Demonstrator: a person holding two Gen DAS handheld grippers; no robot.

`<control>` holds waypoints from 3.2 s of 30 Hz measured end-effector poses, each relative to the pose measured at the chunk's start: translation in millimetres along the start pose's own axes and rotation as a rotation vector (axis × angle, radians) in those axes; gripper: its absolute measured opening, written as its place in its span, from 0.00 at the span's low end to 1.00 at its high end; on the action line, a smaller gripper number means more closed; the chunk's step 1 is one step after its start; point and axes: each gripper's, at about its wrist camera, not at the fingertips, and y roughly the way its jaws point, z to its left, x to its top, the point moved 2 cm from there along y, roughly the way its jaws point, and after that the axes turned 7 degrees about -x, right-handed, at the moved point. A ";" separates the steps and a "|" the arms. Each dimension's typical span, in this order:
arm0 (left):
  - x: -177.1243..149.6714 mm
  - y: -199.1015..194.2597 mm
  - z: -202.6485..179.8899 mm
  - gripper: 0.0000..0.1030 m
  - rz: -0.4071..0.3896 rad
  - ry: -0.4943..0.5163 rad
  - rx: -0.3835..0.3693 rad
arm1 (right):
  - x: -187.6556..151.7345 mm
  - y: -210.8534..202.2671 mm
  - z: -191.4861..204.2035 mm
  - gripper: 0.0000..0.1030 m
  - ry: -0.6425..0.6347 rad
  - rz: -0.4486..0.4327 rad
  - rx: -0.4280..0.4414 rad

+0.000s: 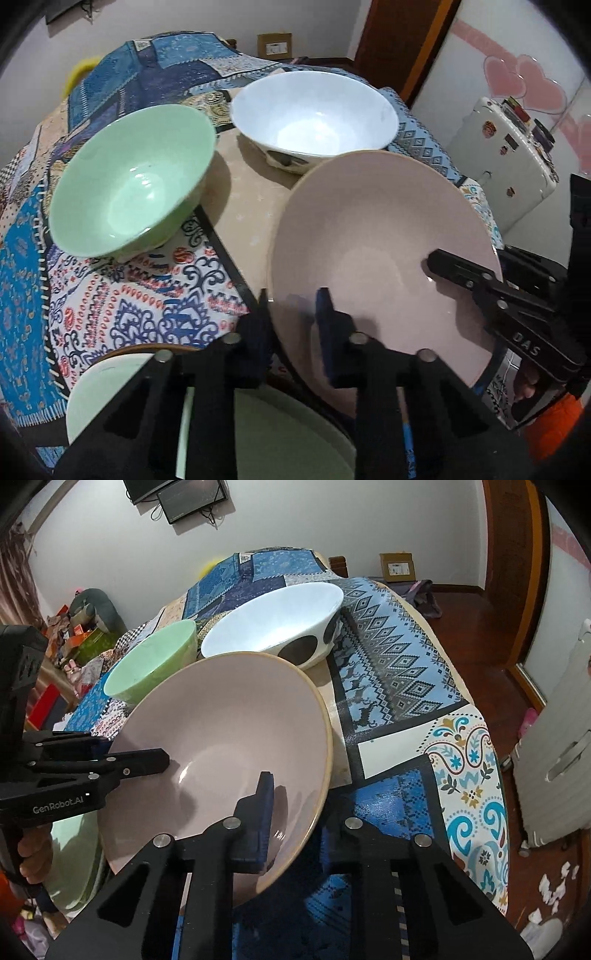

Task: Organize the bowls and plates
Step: 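Lift and carry the pale pink bowl with both grippers, then lower the pale pink bowl onto the quilt beside the plate stack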

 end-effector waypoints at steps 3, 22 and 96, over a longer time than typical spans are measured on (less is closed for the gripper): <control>-0.5 -0.7 -1.1 0.18 -0.004 -0.001 0.005 | 0.0 -1.4 -0.1 0.17 0.008 0.000 0.003; -10.5 -57.9 -22.0 0.18 -0.087 0.002 -0.003 | 7.5 -41.7 9.0 0.17 0.026 -0.048 -0.003; -249.4 -237.8 217.2 0.18 -0.230 -0.480 0.231 | -36.8 14.5 324.1 0.17 -0.413 0.093 0.290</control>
